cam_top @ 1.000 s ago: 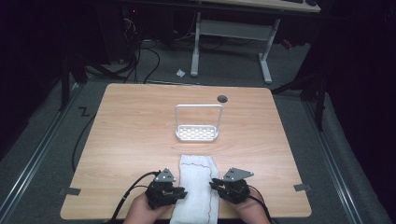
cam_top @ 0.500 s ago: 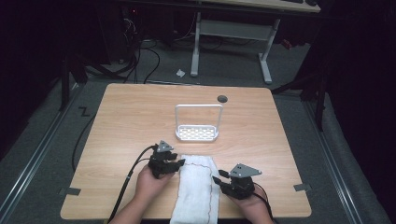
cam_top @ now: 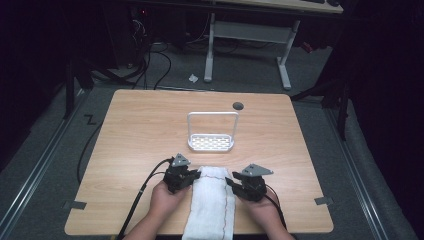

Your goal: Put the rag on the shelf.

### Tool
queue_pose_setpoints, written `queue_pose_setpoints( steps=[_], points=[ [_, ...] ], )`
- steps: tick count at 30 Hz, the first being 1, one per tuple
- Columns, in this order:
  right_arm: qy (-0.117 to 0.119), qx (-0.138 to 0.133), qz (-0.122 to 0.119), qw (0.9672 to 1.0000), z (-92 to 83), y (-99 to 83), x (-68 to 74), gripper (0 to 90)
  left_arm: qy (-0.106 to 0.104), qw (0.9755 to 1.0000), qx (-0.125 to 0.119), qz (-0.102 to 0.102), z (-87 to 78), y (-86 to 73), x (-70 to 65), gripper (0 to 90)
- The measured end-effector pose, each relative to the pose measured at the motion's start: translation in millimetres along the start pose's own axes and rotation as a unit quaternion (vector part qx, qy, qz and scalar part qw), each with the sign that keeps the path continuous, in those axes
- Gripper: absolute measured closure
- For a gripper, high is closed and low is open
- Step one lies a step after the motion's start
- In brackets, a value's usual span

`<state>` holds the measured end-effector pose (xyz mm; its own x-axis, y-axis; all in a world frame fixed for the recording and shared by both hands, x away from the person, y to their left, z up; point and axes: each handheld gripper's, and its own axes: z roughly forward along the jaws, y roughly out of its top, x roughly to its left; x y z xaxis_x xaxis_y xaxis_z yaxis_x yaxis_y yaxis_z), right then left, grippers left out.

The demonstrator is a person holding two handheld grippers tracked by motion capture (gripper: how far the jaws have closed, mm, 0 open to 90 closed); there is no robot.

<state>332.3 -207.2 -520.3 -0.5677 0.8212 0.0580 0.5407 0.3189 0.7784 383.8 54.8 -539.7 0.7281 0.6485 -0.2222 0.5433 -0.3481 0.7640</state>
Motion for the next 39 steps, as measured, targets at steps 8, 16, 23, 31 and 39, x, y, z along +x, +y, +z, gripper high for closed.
queue_pose_setpoints(
  steps=[8, 16, 23, 31, 39],
  points=[
    [0.005, 0.039, 0.004, 0.9992, 25.6, 7.1, -4.5, 59.2, 0.004, 1.0, -0.001, 0.006, -0.2, -0.2, -1.4, 83.5],
    [0.017, 0.021, 0.018, 0.9994, 27.5, 2.2, -5.4, 68.0, 0.009, 0.9999, -0.002, 0.012, -0.2, -0.2, -2.9, 83.4],
    [0.039, 0.018, 0.032, 0.9986, 27.6, 0.3, -9.1, 79.8, 0.008, 0.9999, -0.002, 0.012, -0.2, -0.3, -3.1, 83.4],
    [0.033, 0.011, 0.012, 0.9993, 24.9, 1.9, -4.6, 83.0, 0.012, 0.9996, -0.011, 0.022, -3.0, -1.4, -4.6, 84.5],
    [0.035, -0.031, 0.005, 0.9989, 8.5, 7.9, 0.2, 83.0, -0.025, 0.9975, -0.062, -0.022, -19.6, -0.9, 1.2, 85.3]
  ],
)
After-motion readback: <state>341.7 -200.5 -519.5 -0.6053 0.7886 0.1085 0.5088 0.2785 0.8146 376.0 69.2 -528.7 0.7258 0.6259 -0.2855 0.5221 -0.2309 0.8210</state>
